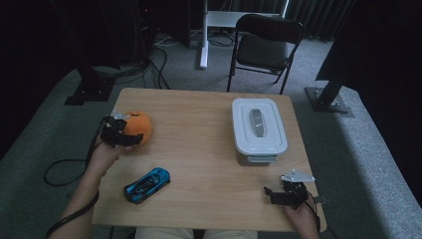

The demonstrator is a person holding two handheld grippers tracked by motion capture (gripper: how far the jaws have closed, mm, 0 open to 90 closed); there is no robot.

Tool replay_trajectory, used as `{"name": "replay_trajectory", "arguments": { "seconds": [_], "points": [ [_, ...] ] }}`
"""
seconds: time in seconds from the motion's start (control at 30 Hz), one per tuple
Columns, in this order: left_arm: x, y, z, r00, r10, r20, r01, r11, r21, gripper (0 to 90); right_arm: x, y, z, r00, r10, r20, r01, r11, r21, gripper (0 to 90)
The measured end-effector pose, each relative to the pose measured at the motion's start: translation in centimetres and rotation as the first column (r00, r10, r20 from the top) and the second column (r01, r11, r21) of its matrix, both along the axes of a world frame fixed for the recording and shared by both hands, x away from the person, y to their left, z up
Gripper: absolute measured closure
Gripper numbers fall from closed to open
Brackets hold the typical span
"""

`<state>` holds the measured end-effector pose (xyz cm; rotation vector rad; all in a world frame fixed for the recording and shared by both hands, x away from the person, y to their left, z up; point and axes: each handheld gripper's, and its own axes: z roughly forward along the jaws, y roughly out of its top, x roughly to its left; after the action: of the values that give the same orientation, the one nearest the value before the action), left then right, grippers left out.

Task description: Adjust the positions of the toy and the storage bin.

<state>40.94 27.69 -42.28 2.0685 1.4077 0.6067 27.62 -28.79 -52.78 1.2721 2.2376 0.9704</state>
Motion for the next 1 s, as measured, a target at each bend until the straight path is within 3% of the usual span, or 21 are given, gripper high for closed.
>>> {"name": "replay_trajectory", "arguments": {
  "seconds": [0.1,0.17,0.23,0.33,0.4,0.53,0.8,1.0],
  "points": [
    [1.1,0.4,-0.4,0.9989,0.047,0.007,-0.047,0.9988,-0.015,16.3,0.0,0.0,0.0,1.0000,0.001,0.000,-0.001,1.000,0.000,14.1],
    [1.8,0.7,-0.7,0.9944,0.106,0.006,-0.106,0.9940,-0.028,16.3,0.0,0.0,0.0,1.0000,0.001,0.000,-0.001,1.000,0.000,14.2],
    [2.4,0.8,-1.1,0.9884,0.152,0.006,-0.152,0.9883,-0.012,16.2,0.0,0.0,0.0,1.0000,0.001,0.001,-0.001,1.000,0.000,14.2],
    [3.1,1.0,-1.6,0.9850,0.172,-0.013,-0.172,0.9850,-0.010,9.9,0.0,0.0,0.0,1.0000,0.001,0.001,-0.001,1.000,0.000,14.2],
    [3.4,0.9,-1.8,0.9791,0.203,-0.017,-0.203,0.9792,-0.003,9.9,0.0,0.0,0.0,1.0000,0.001,0.002,-0.001,1.000,0.000,14.2],
    [4.1,0.7,-2.2,0.9773,0.209,-0.037,-0.208,0.9779,0.025,9.9,0.0,0.0,0.0,1.0000,0.001,0.002,-0.001,1.000,0.000,14.2],
    [4.8,1.3,-3.1,0.9708,0.221,-0.093,-0.223,0.9748,-0.010,9.8,0.0,0.0,0.0,1.0000,0.001,0.001,-0.001,1.000,0.000,14.2],
    [4.9,1.7,-3.9,0.9658,0.230,-0.120,-0.230,0.9731,0.016,9.9,0.0,0.0,0.0,1.0000,0.001,0.001,-0.001,1.000,0.000,14.2]
  ]
}}
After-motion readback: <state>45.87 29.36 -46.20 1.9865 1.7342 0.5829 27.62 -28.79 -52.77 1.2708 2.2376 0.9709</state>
